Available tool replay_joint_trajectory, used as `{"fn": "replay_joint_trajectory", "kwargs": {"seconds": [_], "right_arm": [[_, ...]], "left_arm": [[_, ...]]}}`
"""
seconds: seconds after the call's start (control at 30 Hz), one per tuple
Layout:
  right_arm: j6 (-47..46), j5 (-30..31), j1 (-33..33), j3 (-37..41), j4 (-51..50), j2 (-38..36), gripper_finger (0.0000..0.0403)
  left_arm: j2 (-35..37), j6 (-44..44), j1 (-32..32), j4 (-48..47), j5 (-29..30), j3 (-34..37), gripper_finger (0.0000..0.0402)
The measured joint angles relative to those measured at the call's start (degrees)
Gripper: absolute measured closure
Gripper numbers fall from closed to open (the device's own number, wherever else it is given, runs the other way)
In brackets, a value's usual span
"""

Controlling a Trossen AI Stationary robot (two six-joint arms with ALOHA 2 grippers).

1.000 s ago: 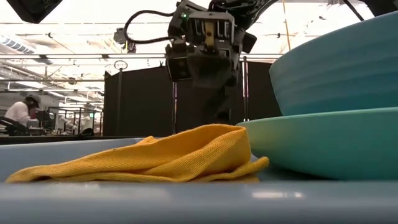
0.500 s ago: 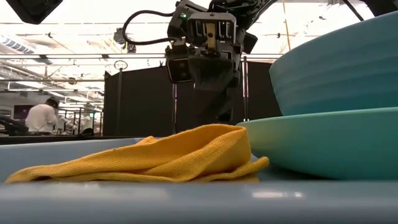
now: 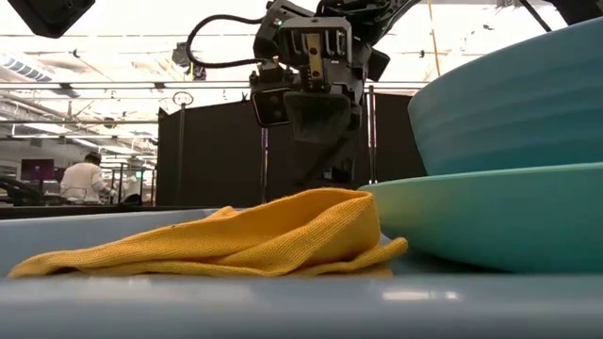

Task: Set up tray
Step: Put the orange fork on the orange napkin

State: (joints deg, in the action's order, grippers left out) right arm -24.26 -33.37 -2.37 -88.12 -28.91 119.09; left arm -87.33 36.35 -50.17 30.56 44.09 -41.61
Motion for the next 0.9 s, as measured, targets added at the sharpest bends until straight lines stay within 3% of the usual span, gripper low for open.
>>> {"fn": "replay_joint_trajectory", "kwargs": {"seconds": [0.27,0.5,0.67,0.9], "right_arm": [[-0.2,3.5,0.9,0.0,-4.0,0.0,0.0312],[-0.3,4.6,2.0,0.0,-0.7,0.0,0.0250],[-2.1,1.7,2.3,0.0,-1.5,-0.1,0.0237],[-3.4,3.7,2.3,0.0,-6.0,-1.2,0.0242]], "left_arm": [[0.0,0.1,0.0,-0.5,0.0,0.0,0.0004],[0.0,0.1,0.0,-1.2,0.0,0.0,0.0004],[0.0,0.7,0.0,-2.2,0.0,0.0,0.0004],[0.0,0.8,0.0,-2.6,0.0,0.0,0.0004]]}}
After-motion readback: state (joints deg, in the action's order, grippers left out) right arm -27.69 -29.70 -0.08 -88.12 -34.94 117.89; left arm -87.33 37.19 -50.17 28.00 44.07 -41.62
